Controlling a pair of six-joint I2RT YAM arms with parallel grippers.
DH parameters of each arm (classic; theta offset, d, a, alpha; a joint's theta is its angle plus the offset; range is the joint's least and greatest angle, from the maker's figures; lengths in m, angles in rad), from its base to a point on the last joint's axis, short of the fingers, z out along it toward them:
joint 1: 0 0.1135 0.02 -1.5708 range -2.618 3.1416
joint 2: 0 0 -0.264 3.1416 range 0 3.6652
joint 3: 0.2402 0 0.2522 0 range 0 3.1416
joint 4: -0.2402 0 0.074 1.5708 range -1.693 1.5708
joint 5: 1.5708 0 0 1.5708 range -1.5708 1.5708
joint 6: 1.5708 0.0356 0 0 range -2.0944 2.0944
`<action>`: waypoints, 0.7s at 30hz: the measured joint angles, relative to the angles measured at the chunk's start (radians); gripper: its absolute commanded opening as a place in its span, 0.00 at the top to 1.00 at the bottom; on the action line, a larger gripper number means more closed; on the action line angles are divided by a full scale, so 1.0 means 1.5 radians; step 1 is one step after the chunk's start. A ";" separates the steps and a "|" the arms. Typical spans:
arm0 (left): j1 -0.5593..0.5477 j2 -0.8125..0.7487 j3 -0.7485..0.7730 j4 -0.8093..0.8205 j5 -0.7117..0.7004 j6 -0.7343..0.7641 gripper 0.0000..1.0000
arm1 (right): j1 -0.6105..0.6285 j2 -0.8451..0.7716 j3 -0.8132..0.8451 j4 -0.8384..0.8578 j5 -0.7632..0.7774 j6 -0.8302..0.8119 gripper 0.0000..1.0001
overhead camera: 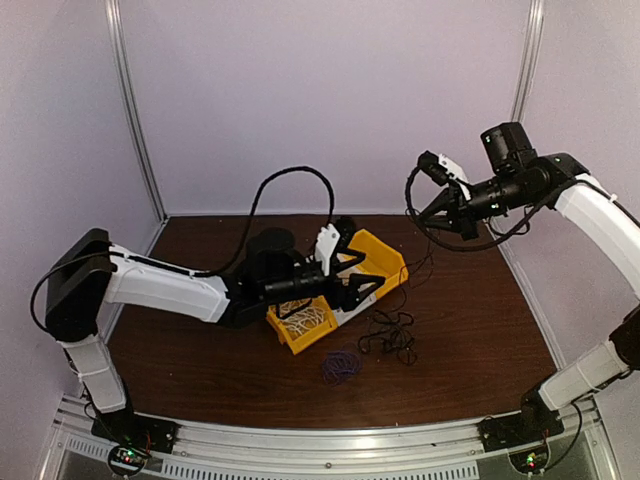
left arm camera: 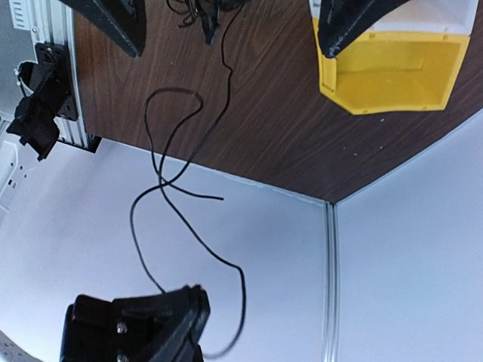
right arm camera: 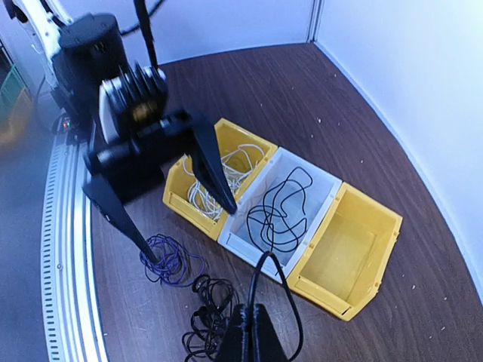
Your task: Untangle the cables
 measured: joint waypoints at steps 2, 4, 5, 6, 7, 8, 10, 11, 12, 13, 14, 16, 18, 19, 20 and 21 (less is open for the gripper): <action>-0.017 0.077 0.057 0.050 0.003 0.011 0.19 | 0.001 -0.005 0.025 -0.012 -0.015 -0.002 1.00; -0.030 0.142 0.106 0.097 0.005 0.017 0.24 | 0.002 -0.006 0.048 -0.026 -0.031 -0.002 1.00; -0.035 0.183 0.140 0.123 0.005 0.020 0.29 | 0.002 -0.006 0.059 -0.033 -0.038 -0.002 1.00; -0.039 0.212 0.165 0.137 0.006 0.019 0.35 | 0.003 -0.006 0.070 -0.039 -0.046 -0.002 1.00; -0.043 0.252 0.204 0.150 0.008 0.022 0.42 | 0.003 -0.006 0.082 -0.046 -0.051 -0.002 1.00; -0.046 0.277 0.228 0.157 0.010 0.021 0.50 | 0.003 -0.006 0.096 -0.054 -0.056 -0.003 1.00; -0.048 0.329 0.274 0.168 0.016 0.019 0.66 | 0.003 -0.006 0.136 -0.067 -0.062 -0.003 1.00; -0.049 0.348 0.286 0.172 0.017 0.017 0.70 | 0.003 -0.006 0.152 -0.068 -0.063 -0.003 1.00; -0.049 0.360 0.289 0.179 0.018 0.016 0.71 | 0.003 -0.007 0.174 -0.067 -0.063 -0.002 1.00; -0.049 0.373 0.290 0.188 0.020 0.013 0.71 | 0.003 -0.009 0.196 -0.064 -0.063 0.001 1.00; -0.049 0.384 0.289 0.192 0.021 0.008 0.71 | 0.003 -0.010 0.218 -0.062 -0.062 0.005 1.00; -0.050 0.401 0.283 0.200 0.023 -0.001 0.69 | 0.003 -0.009 0.279 -0.062 -0.057 0.014 1.00; -0.052 0.410 0.272 0.207 0.025 -0.009 0.68 | 0.003 -0.001 0.364 -0.062 -0.054 0.022 1.00; -0.053 0.415 0.266 0.211 0.025 -0.013 0.68 | 0.002 0.002 0.397 -0.054 -0.054 0.027 1.00; -0.055 0.420 0.259 0.215 0.026 -0.018 0.67 | -0.001 0.003 0.435 -0.047 -0.054 0.032 1.00; -0.057 0.424 0.255 0.218 0.027 -0.022 0.67 | -0.002 0.004 0.461 -0.041 -0.054 0.036 1.00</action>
